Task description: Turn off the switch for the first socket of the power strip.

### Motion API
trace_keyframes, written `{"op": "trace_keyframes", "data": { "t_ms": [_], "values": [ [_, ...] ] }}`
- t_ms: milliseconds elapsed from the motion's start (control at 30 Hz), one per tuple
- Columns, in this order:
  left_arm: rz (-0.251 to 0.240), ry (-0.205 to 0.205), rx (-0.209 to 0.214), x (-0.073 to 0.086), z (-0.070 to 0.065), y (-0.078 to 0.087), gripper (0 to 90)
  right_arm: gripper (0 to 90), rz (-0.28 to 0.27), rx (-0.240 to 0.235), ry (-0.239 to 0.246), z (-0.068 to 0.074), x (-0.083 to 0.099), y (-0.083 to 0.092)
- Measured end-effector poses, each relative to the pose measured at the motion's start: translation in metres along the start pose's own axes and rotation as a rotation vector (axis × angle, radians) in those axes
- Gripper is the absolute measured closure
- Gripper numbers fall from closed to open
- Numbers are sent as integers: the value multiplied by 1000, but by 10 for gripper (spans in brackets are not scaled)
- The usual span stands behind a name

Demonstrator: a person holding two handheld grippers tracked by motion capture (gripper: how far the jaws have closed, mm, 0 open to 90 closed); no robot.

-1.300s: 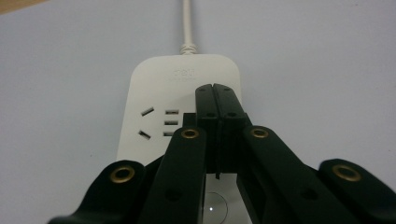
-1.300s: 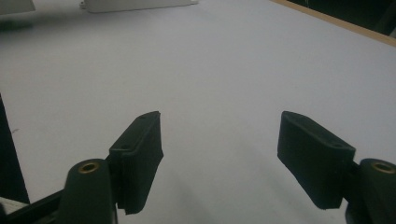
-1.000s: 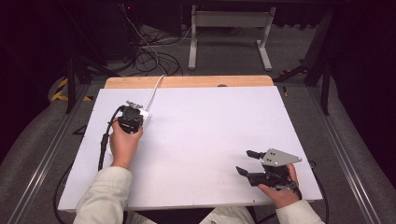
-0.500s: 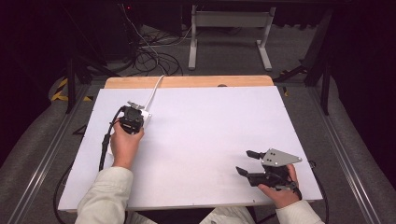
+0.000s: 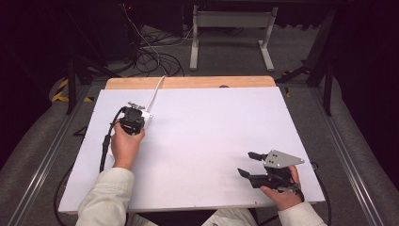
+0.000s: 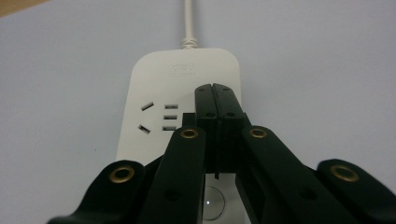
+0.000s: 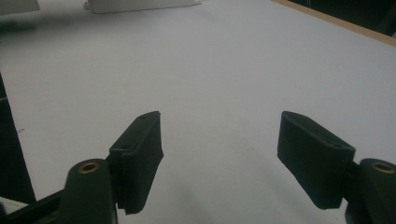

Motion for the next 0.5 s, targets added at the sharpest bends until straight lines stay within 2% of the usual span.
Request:
{"op": "trace_keyframes", "data": {
  "t_ms": [100, 133, 200, 233, 267, 333, 367, 400, 500],
  "values": [
    [7, 2, 7, -1, 0, 1, 900, 306, -2, 1, -1, 0, 0, 0],
    [-14, 13, 40, -2, 2, 3, 900, 306, -5, 1, -3, -1, 0, 0],
    [-14, 28, 53, -2, 3, 4, 900, 306, -5, 0, -2, -1, 0, 1],
    [-47, 44, 76, -3, 4, 9, 900, 307, -8, 3, -7, -2, 0, 1],
    [-56, 48, 92, -4, 3, 12, 898, 308, -6, 5, -8, -2, 0, 1],
    [-76, 33, 111, -7, 0, 19, 856, 308, -5, 4, -11, -3, 1, 0],
    [-76, 33, 111, -7, 0, 19, 855, 308, -2, 3, -11, -3, 1, 0],
    [-87, 19, 129, -8, -3, 26, 854, 309, -3, 4, -12, -3, 1, 0],
    [-106, 19, 140, -10, -4, 36, 846, 309, -9, 6, -8, -3, 0, 1]
  ]
}}
Point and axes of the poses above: each handheld gripper's, and its own axes: y roughly backward along the jaws, x roughly out of its underside, z roughly to its left, the point moved 6 cm from there along -y, roughly forward along the jaws, and after that the axes turned 4 degrees about y, right-handed, at the moved point
